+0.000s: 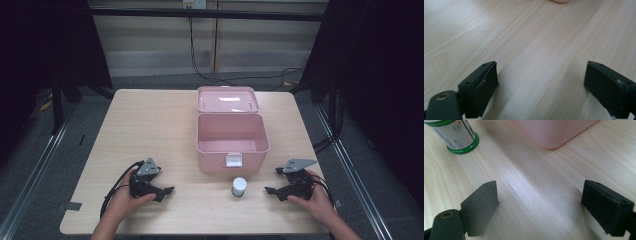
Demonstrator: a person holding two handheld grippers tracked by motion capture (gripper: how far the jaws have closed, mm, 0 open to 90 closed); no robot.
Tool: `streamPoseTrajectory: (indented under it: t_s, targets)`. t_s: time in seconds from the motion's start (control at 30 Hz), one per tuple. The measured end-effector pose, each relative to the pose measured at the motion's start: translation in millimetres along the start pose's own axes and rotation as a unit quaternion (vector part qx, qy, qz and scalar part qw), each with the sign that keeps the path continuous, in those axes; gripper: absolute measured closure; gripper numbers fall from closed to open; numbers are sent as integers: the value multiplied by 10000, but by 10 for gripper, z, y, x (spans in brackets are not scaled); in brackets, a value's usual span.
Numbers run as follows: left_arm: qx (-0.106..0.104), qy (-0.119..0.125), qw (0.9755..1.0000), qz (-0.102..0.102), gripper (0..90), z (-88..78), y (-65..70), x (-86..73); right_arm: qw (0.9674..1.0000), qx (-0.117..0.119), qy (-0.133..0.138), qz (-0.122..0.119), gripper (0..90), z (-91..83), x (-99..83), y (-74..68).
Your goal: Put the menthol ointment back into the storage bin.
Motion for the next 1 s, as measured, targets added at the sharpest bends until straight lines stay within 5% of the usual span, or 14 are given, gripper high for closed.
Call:
streamPoseTrajectory:
  t_s: [0.17, 0.43, 0.63, 0.8, 0.9, 1.0]
  targets:
    - [-10, -3, 10000, -1, 114, 0, -1, 0, 9980, 45, -587, 216, 144, -31, 28, -43]
    - [-8, -2, 10000, 0, 114, 0, -1, 0, 9930, 334, -1123, 167, 184, -44, 72, -100]
    - [-5, -1, 10000, -1, 114, 0, -1, 0, 9816, 596, -1813, 76, 225, 1, 158, -294]
    - [-8, -3, 10000, 1, 114, 0, -1, -1, 9739, 663, -2158, -233, 246, 22, 284, -390]
    - [-6, -3, 10000, 0, 114, 0, -1, -1, 9698, 703, -2326, -221, 251, 20, 331, -435]
    - [-1, 0, 10000, 4, 114, 0, -2, 0, 9619, 718, -2603, -421, 263, 13, 435, -497]
Point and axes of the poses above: each handheld gripper's, and its own axes: z roughly forward along the jaws, x roughly out of its top, y roughly to its right, the point moved 7 cm from there along z, roughly forward along the jaws, and after that the axes turned 13 degrees about x, right-handed, at the moved point
